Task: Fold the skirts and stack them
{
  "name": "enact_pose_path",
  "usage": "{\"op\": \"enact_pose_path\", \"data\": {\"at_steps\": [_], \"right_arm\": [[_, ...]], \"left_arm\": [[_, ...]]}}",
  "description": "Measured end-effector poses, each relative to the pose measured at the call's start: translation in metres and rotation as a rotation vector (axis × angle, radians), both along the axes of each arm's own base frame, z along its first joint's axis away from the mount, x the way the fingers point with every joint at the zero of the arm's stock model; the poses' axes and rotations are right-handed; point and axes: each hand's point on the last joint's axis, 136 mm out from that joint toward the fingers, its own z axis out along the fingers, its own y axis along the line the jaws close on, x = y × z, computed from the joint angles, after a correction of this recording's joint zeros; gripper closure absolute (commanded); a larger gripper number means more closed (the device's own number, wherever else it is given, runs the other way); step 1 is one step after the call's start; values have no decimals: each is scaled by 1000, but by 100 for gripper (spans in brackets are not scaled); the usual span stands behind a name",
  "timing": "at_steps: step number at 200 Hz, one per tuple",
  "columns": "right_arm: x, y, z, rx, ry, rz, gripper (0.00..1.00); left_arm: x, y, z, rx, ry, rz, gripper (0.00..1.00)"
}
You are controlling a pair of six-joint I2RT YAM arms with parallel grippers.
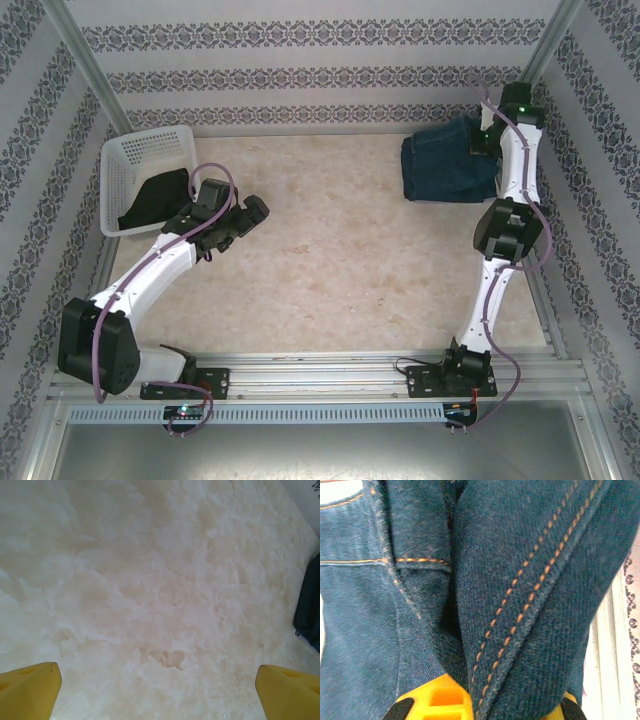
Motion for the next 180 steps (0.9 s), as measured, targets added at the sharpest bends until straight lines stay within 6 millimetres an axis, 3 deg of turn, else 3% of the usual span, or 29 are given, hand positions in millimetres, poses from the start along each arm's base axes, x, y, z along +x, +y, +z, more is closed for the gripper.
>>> {"op": "enact_pose_path", "data": {"at_steps": [12,34,48,55,59,62,82,102,122,152,165,180], "right_arm": [[5,-10,-20,-4,20,-44,96],[7,-25,-49,-19,61,-122,53],[7,-32,-53,-22,66,-155,41],[7,-33,-51,-24,61,-170,25],[8,-34,-49,-22,54,-183,9],[8,-36,-47,-31,47,-188,3],[2,-40,-31,-56,21,-229,2],[-16,-42,-2,-134,-21,-277,2],[-35,-34,46,-219,-122,-326,2],[-71,-5,117,-222,-337,-401,2],[-92,6,130,-186,-389,-425,2],[-120,13,131,-141,-407,-442,2]], "left_arm": [[-1,-1,0,-5,4,0,0],[-4,1,-2,-3,18,5,0],[-8,5,-3,14,29,18,0],[-10,9,-3,30,37,27,0],[-12,11,-3,43,42,32,0],[-13,13,-3,51,46,33,0],[-14,25,3,125,54,49,0],[-8,44,21,199,30,77,0],[5,71,38,265,8,128,0],[27,117,50,364,25,201,0],[36,132,51,391,37,217,0],[45,150,51,420,53,236,0]]}}
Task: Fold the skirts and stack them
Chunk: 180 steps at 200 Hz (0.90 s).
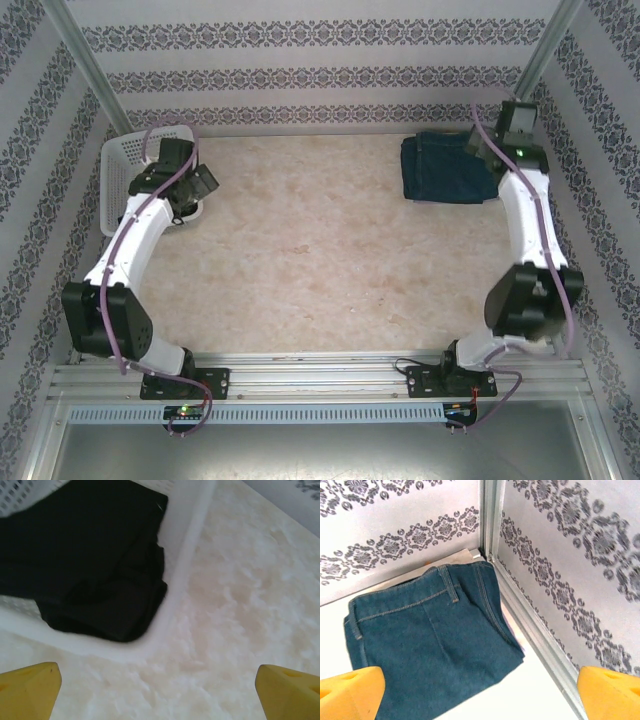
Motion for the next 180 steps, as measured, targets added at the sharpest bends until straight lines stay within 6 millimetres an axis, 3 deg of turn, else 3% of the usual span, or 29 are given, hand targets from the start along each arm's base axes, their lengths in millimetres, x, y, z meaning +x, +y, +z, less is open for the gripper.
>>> {"op": "enact_pose_path", "data": {"at_steps": [23,42,76,101,123,143,167,180], "right_arm": [[-41,20,-26,108,3,30,2],[-65,55,-61,284,17,116,2],[-80,132,-110,541,106,273,2],[-79,181,-116,577,147,385,2],[-73,200,-115,575,168,432,2],[-64,209,-111,559,167,451,2],[-58,212,-108,544,161,451,2],[-55,210,-108,537,161,443,2]], "left_arm": [[7,26,-3,33,25,27,0],[12,50,-9,39,50,49,0],[34,91,-40,-8,123,70,0],[58,108,-72,-61,191,48,0],[74,103,-96,-131,245,6,0],[67,86,-113,-220,288,-34,1],[53,68,-120,-305,318,-71,16],[42,61,-124,-330,344,-85,33]]}}
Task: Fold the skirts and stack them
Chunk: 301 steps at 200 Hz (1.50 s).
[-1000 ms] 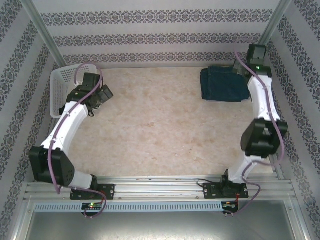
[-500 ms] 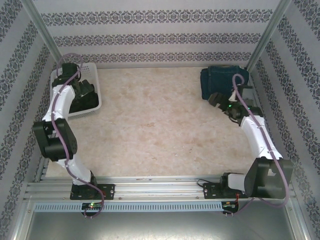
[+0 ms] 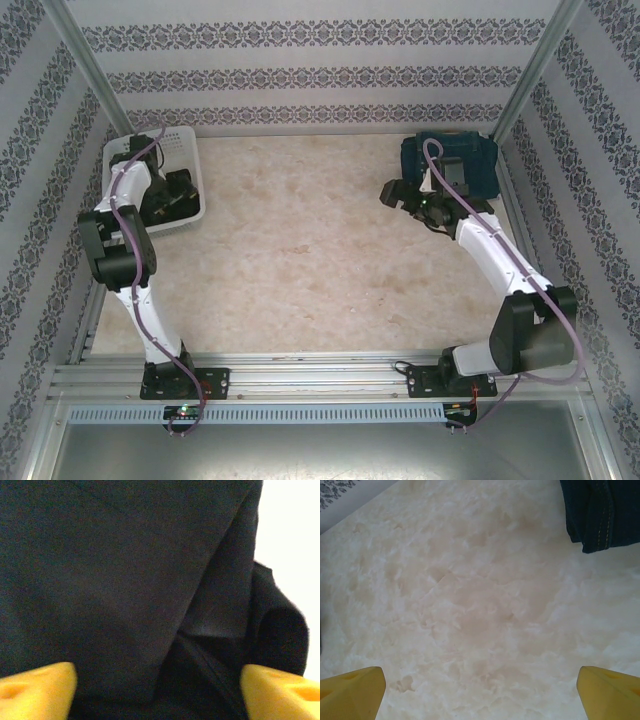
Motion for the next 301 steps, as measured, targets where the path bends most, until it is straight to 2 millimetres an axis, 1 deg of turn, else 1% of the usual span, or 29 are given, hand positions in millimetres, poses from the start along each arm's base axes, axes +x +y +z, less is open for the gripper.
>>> {"op": "enact_pose_path", "data": {"at_steps": [23,37,45,84,105,118,131,144,158,166,175,177,180,187,188,192,196,198,206,208,213,224,236,240,248,253,268,277,301], "right_arm": [[5,0,-5,-6,14,-5,2],[6,0,-8,-8,22,-5,2],[7,1,-9,-8,26,-6,2],[7,-1,-11,-19,28,-21,2],[8,-3,-10,-24,25,-36,2],[8,-5,-7,-29,16,-47,2],[7,-7,0,-32,-1,-58,2],[6,-10,7,-35,-24,-71,2],[7,-11,16,-29,-51,-86,2],[8,-12,19,-27,-62,-92,2],[9,-12,22,-24,-73,-98,2],[9,-12,23,-23,-74,-100,2],[10,-13,23,-22,-78,-101,2],[11,-13,24,-17,-83,-108,2],[12,-13,24,-17,-84,-109,2],[12,-13,25,-14,-85,-112,2],[12,-13,25,-10,-87,-116,2],[12,-13,25,-9,-88,-116,2],[13,-13,25,-6,-90,-122,2],[13,-13,25,-6,-90,-124,2],[13,-13,25,-3,-90,-126,2],[13,-13,24,4,-88,-133,2],[14,-13,24,9,-87,-137,2],[14,-13,24,11,-88,-139,2],[15,-13,25,14,-91,-141,2],[15,-13,25,15,-93,-142,2],[16,-13,25,23,-96,-147,2],[16,-13,23,28,-93,-151,2],[18,-10,20,43,-86,-148,2]], "left_arm": [[-8,-5,-3,-32,25,-19,69],[-9,-6,-3,-45,26,-20,87],[-9,-5,-3,-50,24,-19,100],[-6,-1,3,-62,2,-16,100],[2,3,19,-45,-52,-24,100],[6,4,38,-32,-104,-25,100],[14,3,68,-30,-183,-35,100],[28,0,108,-30,-292,-54,100],[42,-5,157,-14,-417,-80,100],[48,-11,186,0,-490,-102,100],[52,-27,219,15,-567,-141,100],[53,-29,223,17,-578,-147,100],[53,-38,236,22,-609,-167,100],[54,-57,257,26,-660,-208,100],[53,-63,261,25,-670,-221,100],[53,-74,271,24,-695,-246,100],[51,-93,283,19,-727,-286,100],[51,-98,287,18,-736,-299,100],[45,-135,306,-1,-791,-379,100],[44,-142,309,-5,-799,-393,100],[38,-167,319,-26,-829,-452,100],[25,-213,329,-75,-863,-558,100],[12,-255,330,-133,-884,-656,100],[8,-265,329,-149,-886,-680,100],[1,-287,319,-186,-882,-731,100],[-3,-296,312,-202,-876,-753,100],[-12,-325,277,-262,-821,-816,100],[-16,-341,248,-293,-764,-846,100],[-29,-380,171,-351,-586,-930,94]]}}
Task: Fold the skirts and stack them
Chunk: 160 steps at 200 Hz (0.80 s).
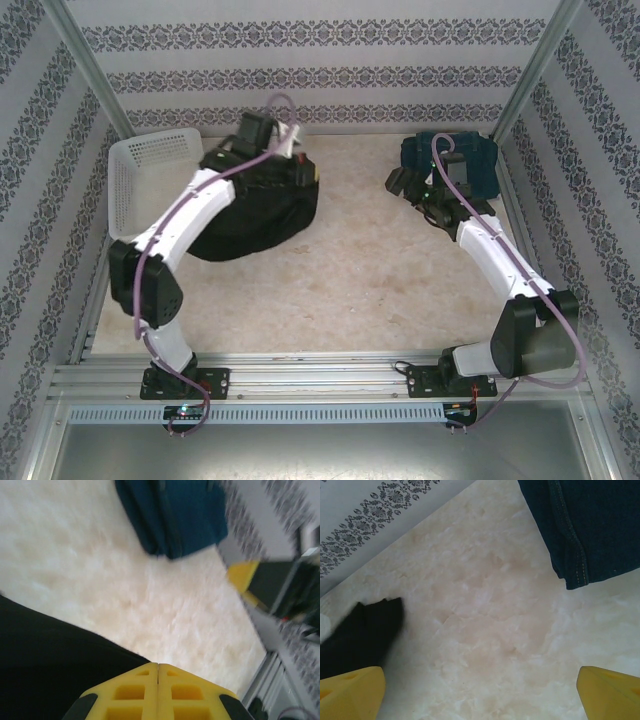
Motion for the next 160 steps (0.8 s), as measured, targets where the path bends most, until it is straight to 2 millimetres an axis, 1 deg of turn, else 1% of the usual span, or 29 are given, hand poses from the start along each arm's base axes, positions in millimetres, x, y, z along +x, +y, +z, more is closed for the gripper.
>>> {"op": "enact_pose_path", "data": {"at_steps": [4,9,22,30,32,36,41,47,50,53,66,86,101,113,119,131,137,147,160], "right_arm": [[1,1,-1,3,2,2,2],[1,2,-2,6,5,6,2],[4,5,-7,22,16,16,2],[5,8,-11,33,22,25,2],[5,9,-11,35,24,27,2],[6,11,-13,39,25,32,2],[7,14,-14,44,25,40,2],[8,19,-15,49,23,55,2],[9,21,-15,50,22,64,2],[9,24,-16,51,20,73,2],[8,39,-20,50,21,123,2],[5,62,-32,34,44,196,2],[3,76,-42,22,60,239,5],[1,88,-50,14,69,285,5],[-1,94,-54,8,73,309,2],[-3,107,-64,-13,78,363,2],[-5,113,-69,-27,83,390,2],[-9,125,-80,-64,94,437,2],[-17,142,-94,-119,115,505,2]], "left_arm": [[-4,-7,-12,10,23,-21,92],[-8,-15,-25,21,48,-48,87],[-22,-33,-50,32,101,-111,80],[-32,-42,-60,23,131,-149,68],[-34,-43,-61,22,136,-153,64],[-39,-46,-63,15,144,-174,51],[-43,-49,-64,3,157,-189,32],[-46,-51,-64,-8,161,-204,13],[-47,-52,-62,-17,157,-211,5],[-47,-53,-62,-24,154,-215,1],[-48,-51,-57,-42,121,-216,0],[-57,-34,-46,-69,61,-191,0],[-55,-11,-37,-72,26,-113,0],[-43,13,-35,-47,14,-10,0],[-36,24,-37,-28,12,44,0],[-21,47,-47,23,21,153,0],[-17,58,-57,55,41,206,0],[-18,69,-75,99,81,265,0],[-24,83,-106,165,160,333,0]]}}
